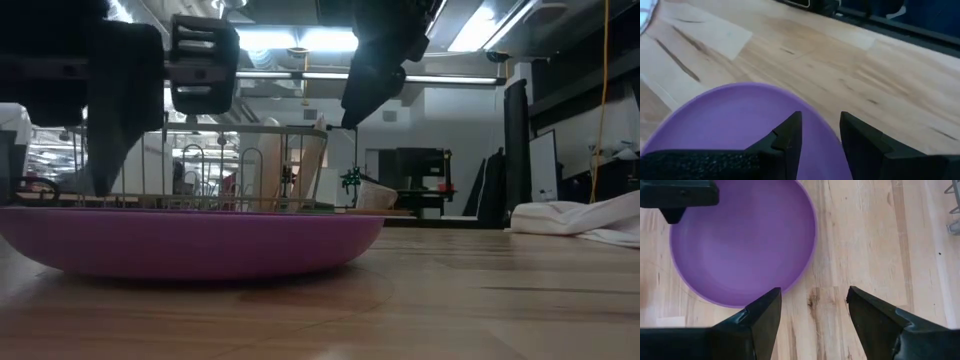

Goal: Sort dishes
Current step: Put the purple plate into the dish rack

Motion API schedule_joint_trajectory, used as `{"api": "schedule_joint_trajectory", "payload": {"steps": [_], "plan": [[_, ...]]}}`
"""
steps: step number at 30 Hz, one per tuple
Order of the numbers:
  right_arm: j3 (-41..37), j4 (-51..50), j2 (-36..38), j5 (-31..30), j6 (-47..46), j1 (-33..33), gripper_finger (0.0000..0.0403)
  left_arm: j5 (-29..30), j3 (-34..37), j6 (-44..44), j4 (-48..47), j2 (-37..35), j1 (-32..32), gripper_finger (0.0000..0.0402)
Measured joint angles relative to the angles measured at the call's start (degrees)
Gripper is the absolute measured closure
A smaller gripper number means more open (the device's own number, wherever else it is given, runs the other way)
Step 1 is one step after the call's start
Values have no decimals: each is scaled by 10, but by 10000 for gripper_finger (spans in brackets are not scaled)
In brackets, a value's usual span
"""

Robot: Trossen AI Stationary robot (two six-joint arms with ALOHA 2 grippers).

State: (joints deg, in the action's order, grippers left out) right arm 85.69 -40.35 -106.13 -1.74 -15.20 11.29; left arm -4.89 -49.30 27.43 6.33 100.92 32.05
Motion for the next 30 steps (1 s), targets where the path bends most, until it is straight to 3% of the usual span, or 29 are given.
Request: {"api": "schedule_joint_trajectory", "payload": {"steps": [8, 18, 30], "plan": [[0, 0, 0, 0, 0, 0, 171, 3, 0, 0, -64, 0, -2, 279], [0, 0, 0, 0, 0, 0, 171, 59, 0, 25, -71, 0, -2, 284], [0, 0, 0, 0, 0, 0, 171, 72, 0, 51, -69, 0, -2, 396]]}}
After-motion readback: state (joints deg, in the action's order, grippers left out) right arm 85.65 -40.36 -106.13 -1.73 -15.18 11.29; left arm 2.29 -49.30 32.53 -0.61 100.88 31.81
